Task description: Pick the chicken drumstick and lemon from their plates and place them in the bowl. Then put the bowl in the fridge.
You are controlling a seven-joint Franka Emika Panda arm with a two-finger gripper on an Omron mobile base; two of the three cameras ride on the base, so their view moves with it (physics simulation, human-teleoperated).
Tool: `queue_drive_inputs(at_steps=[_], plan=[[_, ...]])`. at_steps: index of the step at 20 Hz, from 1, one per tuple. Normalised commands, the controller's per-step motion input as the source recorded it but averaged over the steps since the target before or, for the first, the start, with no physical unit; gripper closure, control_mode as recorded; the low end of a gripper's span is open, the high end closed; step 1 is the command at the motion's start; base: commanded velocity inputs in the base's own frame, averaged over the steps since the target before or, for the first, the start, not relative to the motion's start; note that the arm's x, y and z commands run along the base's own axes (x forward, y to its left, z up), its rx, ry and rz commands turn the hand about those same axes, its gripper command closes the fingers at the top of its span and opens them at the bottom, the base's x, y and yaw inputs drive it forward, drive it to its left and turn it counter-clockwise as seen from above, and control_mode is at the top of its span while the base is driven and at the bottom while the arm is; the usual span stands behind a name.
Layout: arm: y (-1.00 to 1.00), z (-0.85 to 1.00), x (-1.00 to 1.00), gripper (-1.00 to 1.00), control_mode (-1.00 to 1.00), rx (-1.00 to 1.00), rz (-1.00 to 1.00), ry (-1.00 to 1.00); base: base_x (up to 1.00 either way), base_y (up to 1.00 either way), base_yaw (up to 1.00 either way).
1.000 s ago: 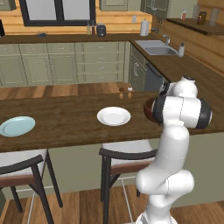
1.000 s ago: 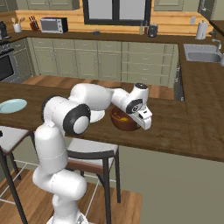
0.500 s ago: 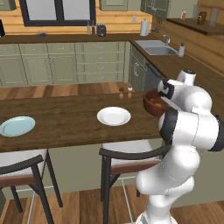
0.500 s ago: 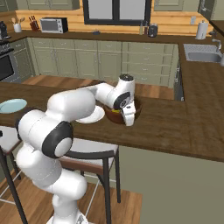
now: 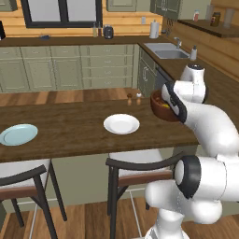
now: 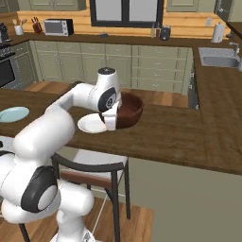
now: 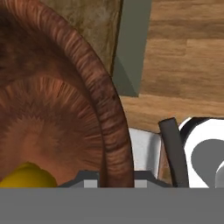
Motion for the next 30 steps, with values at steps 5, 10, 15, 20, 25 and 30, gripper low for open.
queue_drive_inputs(at_steps=[5,10,15,20,25,30], plan=[[0.09,0.43,-1.0,1.0,-1.0,0.06,-0.09,0.04,0.0,0.0,0.0],[0.14,0.15,-0.6,1.0,1.0,0.0,-0.03,0.01,-0.4,0.15,0.0],[0.0,0.0,0.0,1.0,1.0,0.0,0.0,0.0,-0.85,0.83,0.14],[0.0,0.0,0.0,1.0,1.0,0.0,0.0,0.0,-0.33,1.0,0.36],[0.0,0.0,0.0,1.0,1.0,0.0,0.0,0.0,-0.02,1.0,0.54],[0.0,0.0,0.0,1.0,1.0,0.0,0.0,0.0,0.39,1.0,0.47]])
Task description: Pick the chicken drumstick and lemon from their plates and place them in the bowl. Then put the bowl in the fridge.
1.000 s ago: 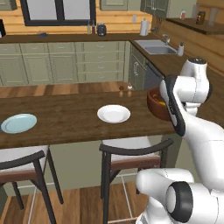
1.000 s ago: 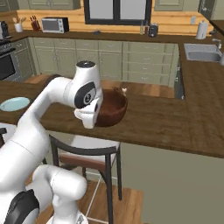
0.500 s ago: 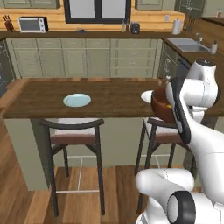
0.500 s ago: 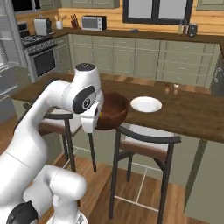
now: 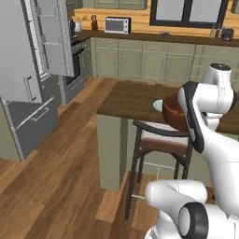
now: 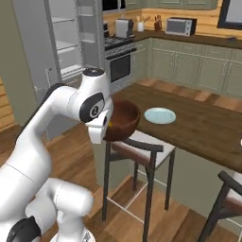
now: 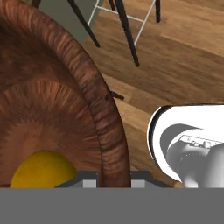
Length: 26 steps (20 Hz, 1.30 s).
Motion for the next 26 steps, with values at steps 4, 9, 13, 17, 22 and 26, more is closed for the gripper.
queue_drive_inputs(at_steps=[4,9,13,17,22,26], plan=[[0.0,0.0,0.0,1.0,1.0,0.0,0.0,0.0,0.67,0.92,0.27],[0.0,0.0,0.0,1.0,1.0,0.0,0.0,0.0,0.81,0.95,0.01],[0.0,0.0,0.0,1.0,1.0,0.0,0.0,0.0,0.7,0.95,-0.17],[0.0,0.0,0.0,1.0,1.0,0.0,0.0,0.0,0.57,0.93,-0.26],[0.0,0.0,0.0,1.0,1.0,0.0,0.0,0.0,0.55,0.54,-0.4],[0.0,0.0,0.0,1.0,1.0,0.0,0.0,0.0,0.64,0.18,-0.39]])
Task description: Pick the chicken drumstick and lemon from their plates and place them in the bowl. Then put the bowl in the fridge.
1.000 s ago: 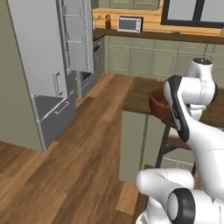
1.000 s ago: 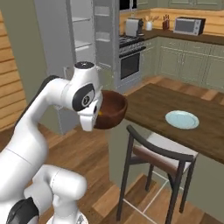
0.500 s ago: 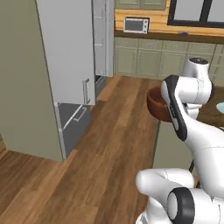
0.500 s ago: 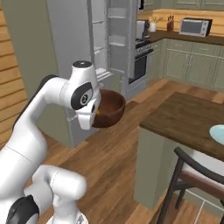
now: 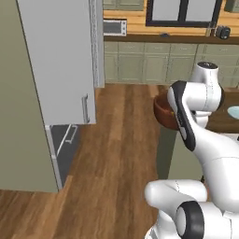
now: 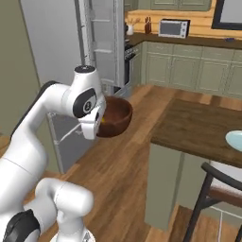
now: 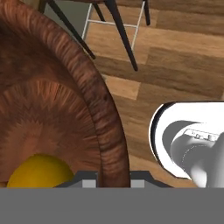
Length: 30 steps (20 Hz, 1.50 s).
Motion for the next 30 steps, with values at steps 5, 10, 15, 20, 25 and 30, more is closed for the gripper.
queue_drive_inputs(at_steps=[5,10,15,20,25,30], plan=[[0.0,0.0,0.0,1.0,1.0,0.0,0.0,0.0,0.78,0.35,-0.33],[0.0,0.0,0.0,1.0,1.0,0.0,0.0,0.0,0.6,0.57,-0.23],[0.0,0.0,0.0,1.0,1.0,0.0,0.0,0.0,0.56,0.52,-0.21],[0.0,0.0,0.0,1.0,1.0,0.0,0.0,0.0,0.72,-0.03,0.0],[0.0,0.0,0.0,1.0,1.0,0.0,0.0,0.0,0.82,0.02,-0.01],[0.0,0.0,0.0,1.0,1.0,0.0,0.0,0.0,0.81,0.0,-0.01]])
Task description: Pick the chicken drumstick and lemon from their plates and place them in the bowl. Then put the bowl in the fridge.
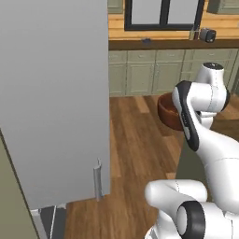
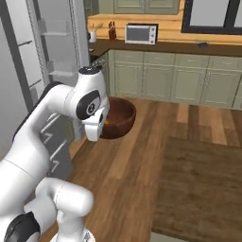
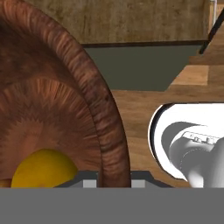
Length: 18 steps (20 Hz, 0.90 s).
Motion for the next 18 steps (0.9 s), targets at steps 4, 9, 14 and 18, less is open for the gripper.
queue_drive_inputs(at_steps=[4,9,14,18], plan=[[0.0,0.0,0.0,1.0,1.0,0.0,0.0,0.0,0.89,0.08,0.0],[0.0,0.0,0.0,1.0,1.0,0.0,0.0,0.0,0.89,0.0,0.08],[0.0,0.0,0.0,1.0,1.0,0.0,0.0,0.0,0.54,0.0,0.36],[0.0,0.0,0.0,1.0,1.0,0.0,0.0,0.0,0.86,-0.23,0.36]])
